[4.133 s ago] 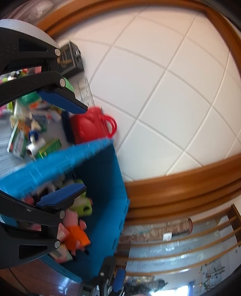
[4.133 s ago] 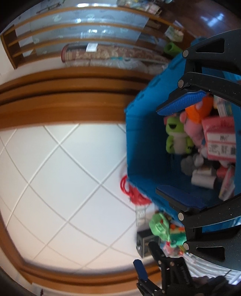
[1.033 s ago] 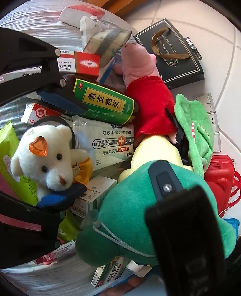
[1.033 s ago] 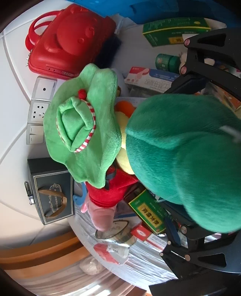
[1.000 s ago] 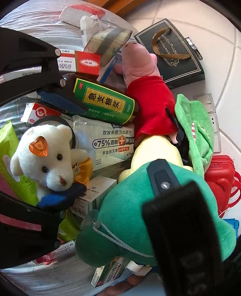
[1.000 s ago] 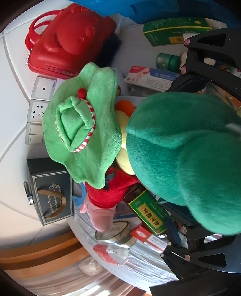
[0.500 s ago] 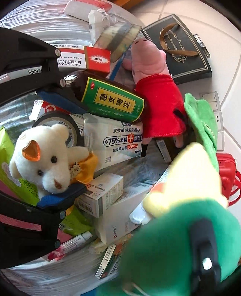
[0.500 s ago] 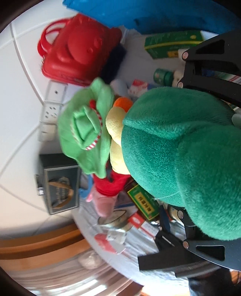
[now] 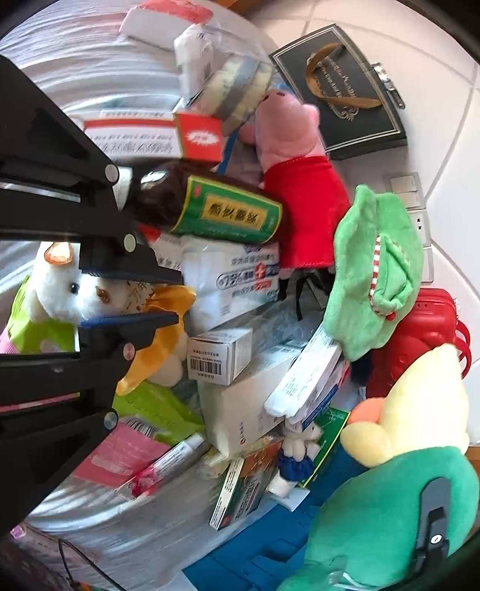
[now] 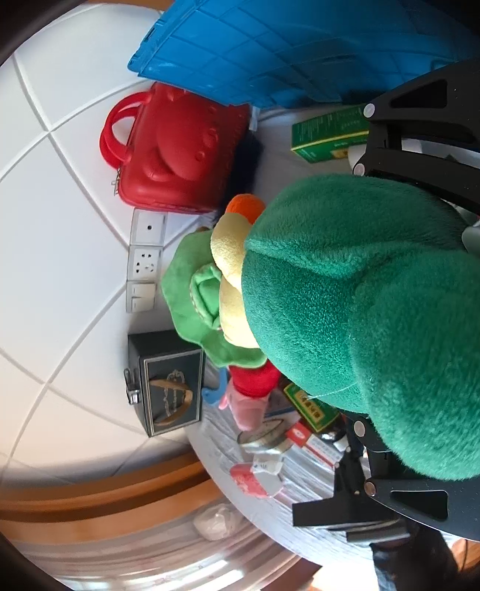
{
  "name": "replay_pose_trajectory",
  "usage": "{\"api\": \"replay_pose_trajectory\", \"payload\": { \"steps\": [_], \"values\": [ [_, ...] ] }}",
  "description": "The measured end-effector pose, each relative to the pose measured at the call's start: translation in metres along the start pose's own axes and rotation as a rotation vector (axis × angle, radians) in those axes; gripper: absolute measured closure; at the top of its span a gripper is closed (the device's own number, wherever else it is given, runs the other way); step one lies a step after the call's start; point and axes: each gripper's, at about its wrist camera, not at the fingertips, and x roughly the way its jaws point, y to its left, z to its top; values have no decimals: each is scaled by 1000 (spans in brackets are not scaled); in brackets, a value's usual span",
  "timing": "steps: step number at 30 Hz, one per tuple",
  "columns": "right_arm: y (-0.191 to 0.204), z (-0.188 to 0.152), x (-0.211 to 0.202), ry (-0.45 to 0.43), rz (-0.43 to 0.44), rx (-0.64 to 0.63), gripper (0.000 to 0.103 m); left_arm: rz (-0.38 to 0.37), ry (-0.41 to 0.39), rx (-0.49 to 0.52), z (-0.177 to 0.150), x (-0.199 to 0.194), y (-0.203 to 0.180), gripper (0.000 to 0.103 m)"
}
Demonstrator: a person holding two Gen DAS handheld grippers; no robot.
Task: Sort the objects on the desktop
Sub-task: 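Grasp the white bear plush with the left tool while the right holds the green plush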
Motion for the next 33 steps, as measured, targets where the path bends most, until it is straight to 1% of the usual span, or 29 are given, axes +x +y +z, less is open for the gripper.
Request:
{"api": "replay_pose_trajectory", "payload": {
  "steps": [1,2,3,4,5,8,10,12,15,18,20,23,25,27,30,32,33],
  "values": [
    [2,0,-1,0,5,-3,27,3,1,7,2,0,-1,87],
    [2,-1,-2,0,9,-5,27,11,-2,17,0,-1,-1,82],
    [4,-1,-3,-2,12,-8,27,19,2,29,-1,-1,-1,72],
    [5,-2,-4,-5,13,-9,27,36,17,31,-2,-2,1,66],
    [5,-1,-5,-6,14,-7,27,31,18,17,-1,-3,5,64],
    [1,-1,-8,-16,21,7,27,-4,17,-25,1,-10,16,64],
    [0,0,-8,-17,20,15,27,-3,19,-27,0,-14,21,64],
    [0,0,-8,-18,26,16,26,2,9,-2,-3,-21,21,64],
    [2,0,-5,-16,37,20,26,-26,14,25,-8,-25,18,64],
    [6,0,-3,-8,49,12,26,-91,34,69,-12,-28,14,64],
    [8,1,-3,-6,51,1,26,-106,40,108,-12,-30,12,64],
    [9,2,-2,-6,57,8,25,-122,93,163,-7,-26,14,64],
    [9,2,-3,-6,62,11,25,-130,101,199,-4,-29,15,64],
    [10,2,-4,-5,57,10,24,-181,139,222,-3,-28,19,64],
    [9,2,-5,-7,61,20,24,-257,167,258,0,-31,20,64],
    [9,3,-4,-4,62,15,24,-278,184,273,2,-30,20,64],
    [10,3,-4,-1,63,14,24,-295,208,283,3,-28,20,64]
  ]
}}
